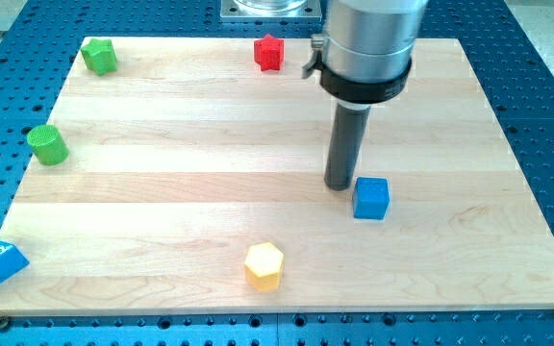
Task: Push the blue cube to the bottom right side of the board
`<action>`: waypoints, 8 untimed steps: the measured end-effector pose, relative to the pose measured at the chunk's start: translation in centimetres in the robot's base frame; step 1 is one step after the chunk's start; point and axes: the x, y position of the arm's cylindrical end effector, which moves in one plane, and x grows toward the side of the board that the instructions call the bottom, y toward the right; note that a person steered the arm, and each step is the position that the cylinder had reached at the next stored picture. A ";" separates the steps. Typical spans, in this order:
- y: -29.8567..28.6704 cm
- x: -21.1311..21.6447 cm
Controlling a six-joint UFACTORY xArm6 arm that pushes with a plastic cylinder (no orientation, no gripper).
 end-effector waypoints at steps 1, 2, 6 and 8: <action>3.7 4.6; 7.3 6.7; 10.8 4.2; 12.4 7.7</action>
